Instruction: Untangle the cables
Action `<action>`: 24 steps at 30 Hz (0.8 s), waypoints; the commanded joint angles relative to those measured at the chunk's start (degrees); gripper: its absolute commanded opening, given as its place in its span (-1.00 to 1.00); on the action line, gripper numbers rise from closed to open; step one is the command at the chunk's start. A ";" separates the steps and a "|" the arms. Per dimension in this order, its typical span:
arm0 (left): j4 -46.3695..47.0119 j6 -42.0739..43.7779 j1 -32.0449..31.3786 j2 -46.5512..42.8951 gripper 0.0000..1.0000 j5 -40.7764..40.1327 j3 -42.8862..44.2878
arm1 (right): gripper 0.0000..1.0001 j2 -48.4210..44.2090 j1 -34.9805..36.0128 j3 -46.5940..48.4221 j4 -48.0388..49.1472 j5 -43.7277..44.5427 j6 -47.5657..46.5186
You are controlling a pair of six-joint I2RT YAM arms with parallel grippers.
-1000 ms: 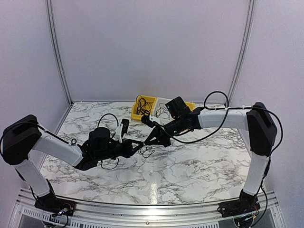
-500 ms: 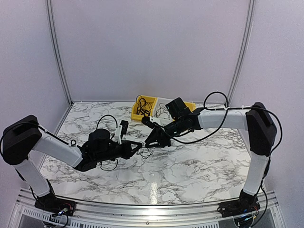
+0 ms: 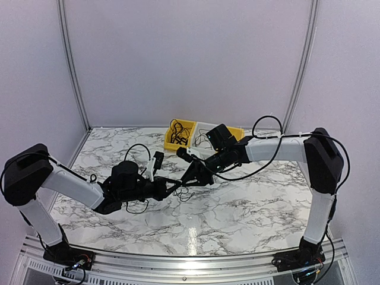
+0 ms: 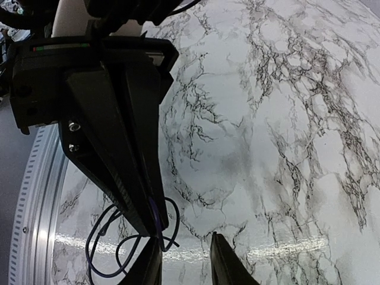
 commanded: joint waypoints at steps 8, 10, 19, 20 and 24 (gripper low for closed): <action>2.30 0.63 -0.38 0.74 -0.93 -2.67 0.67 | -1.00 -0.80 -0.20 0.72 0.62 -3.94 0.67; 1.95 0.62 -0.31 0.57 -0.77 -6.74 0.19 | -1.00 -1.75 -0.23 0.28 0.28 -3.56 0.75; 1.82 -0.61 -0.32 4.81 -0.63 -17.57 3.35 | -1.00 -4.76 -0.29 1.38 -2.16 -6.04 2.00; 1.78 -0.75 -0.31 5.48 -0.63 -18.11 3.92 | -1.00 -5.12 -0.30 1.79 -2.43 -6.38 2.21; 1.92 -1.78 -0.26 7.81 -0.62 -21.19 4.67 | -1.00 -6.64 -0.32 2.90 -3.56 -7.26 3.07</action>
